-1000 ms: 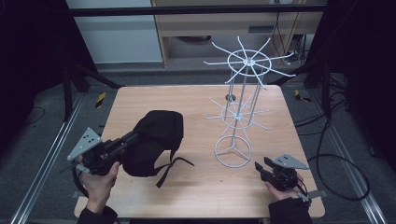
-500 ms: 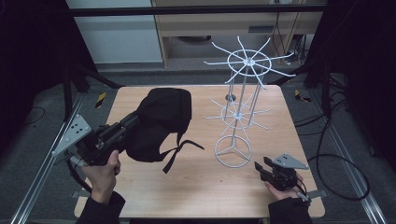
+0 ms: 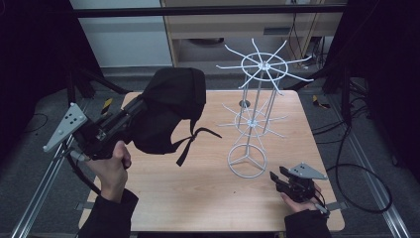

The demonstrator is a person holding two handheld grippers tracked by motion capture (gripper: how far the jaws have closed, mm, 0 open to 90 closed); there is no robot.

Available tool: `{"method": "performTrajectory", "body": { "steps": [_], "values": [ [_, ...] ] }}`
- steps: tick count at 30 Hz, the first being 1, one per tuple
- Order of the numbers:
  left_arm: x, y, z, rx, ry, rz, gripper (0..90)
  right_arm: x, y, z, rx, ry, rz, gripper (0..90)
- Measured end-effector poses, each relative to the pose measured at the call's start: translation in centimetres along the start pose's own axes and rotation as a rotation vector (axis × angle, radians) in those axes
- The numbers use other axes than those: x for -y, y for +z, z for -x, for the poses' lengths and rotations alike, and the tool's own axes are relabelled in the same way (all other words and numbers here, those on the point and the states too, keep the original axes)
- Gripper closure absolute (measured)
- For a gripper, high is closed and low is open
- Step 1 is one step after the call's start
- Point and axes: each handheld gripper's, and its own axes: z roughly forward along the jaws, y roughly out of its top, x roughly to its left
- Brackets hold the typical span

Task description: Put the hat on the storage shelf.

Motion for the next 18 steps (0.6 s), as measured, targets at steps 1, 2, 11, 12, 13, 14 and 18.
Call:
{"method": "performTrajectory", "body": {
  "steps": [1, 2, 11, 12, 13, 14, 18],
  "values": [
    [-0.4, 0.1, 0.1, 0.002, -0.001, 0.011, 80.4, 0.0, 0.0, 0.0, 0.0, 0.0, 0.0, 55.9],
    [-0.8, 0.1, 0.1, 0.006, -0.002, 0.023, 80.4, 0.0, 0.0, 0.0, 0.0, 0.0, 0.0, 55.9],
    [-3.0, 1.5, 1.5, 0.044, 0.009, 0.07, 80.4, 0.0, 0.0, 0.0, -0.003, -0.003, 0.001, 55.9],
    [-3.0, 1.8, 1.7, 0.051, 0.008, 0.069, 80.4, 0.0, 0.0, 0.0, -0.003, -0.003, 0.001, 55.9],
    [-3.0, 2.1, 1.8, 0.056, 0.007, 0.066, 80.4, 0.0, 0.0, 0.0, -0.003, -0.002, 0.002, 55.9],
    [-2.9, 2.4, 1.9, 0.062, 0.008, 0.063, 80.4, 0.0, 0.0, 0.0, -0.004, -0.002, 0.002, 55.9],
    [-2.6, 3.3, 2.3, 0.076, 0.004, 0.047, 80.4, 0.0, 0.1, 0.0, -0.006, -0.003, 0.001, 55.9]
  ]
}}
